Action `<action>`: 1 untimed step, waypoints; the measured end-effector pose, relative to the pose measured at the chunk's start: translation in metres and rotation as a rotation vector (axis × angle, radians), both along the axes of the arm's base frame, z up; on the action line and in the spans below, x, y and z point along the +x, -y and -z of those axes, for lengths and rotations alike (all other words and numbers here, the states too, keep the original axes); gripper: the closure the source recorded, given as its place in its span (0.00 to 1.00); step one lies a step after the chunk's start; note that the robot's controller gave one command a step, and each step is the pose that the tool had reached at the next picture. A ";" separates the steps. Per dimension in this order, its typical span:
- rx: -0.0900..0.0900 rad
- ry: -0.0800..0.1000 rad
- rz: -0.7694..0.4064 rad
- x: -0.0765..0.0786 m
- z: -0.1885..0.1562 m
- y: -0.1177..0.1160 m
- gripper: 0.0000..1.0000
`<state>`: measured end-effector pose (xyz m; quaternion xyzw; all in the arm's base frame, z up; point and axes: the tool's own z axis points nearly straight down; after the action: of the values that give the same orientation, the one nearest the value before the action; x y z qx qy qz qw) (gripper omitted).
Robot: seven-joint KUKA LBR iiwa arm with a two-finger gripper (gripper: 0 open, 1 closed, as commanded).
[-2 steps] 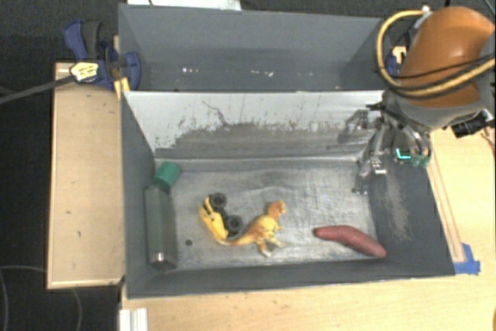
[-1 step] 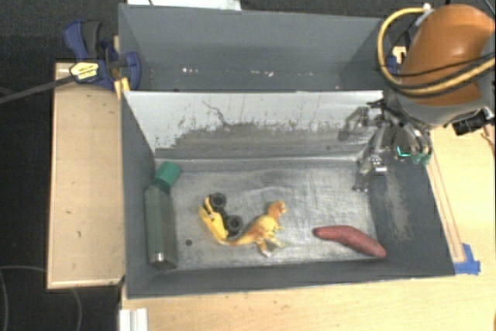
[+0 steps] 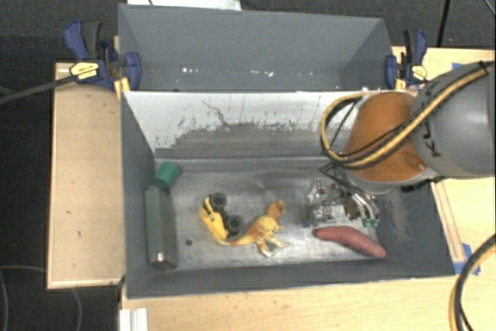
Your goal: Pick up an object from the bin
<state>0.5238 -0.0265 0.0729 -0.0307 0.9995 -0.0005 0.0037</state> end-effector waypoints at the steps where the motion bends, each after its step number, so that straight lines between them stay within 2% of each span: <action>1: 0.001 -0.003 -0.003 -0.001 0.001 -0.001 0.00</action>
Offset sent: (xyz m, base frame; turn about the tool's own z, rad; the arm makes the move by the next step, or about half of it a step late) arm 0.0000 0.0000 0.0000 0.0000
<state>0.5227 -0.0260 0.0716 -0.0324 0.9995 -0.0001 0.0021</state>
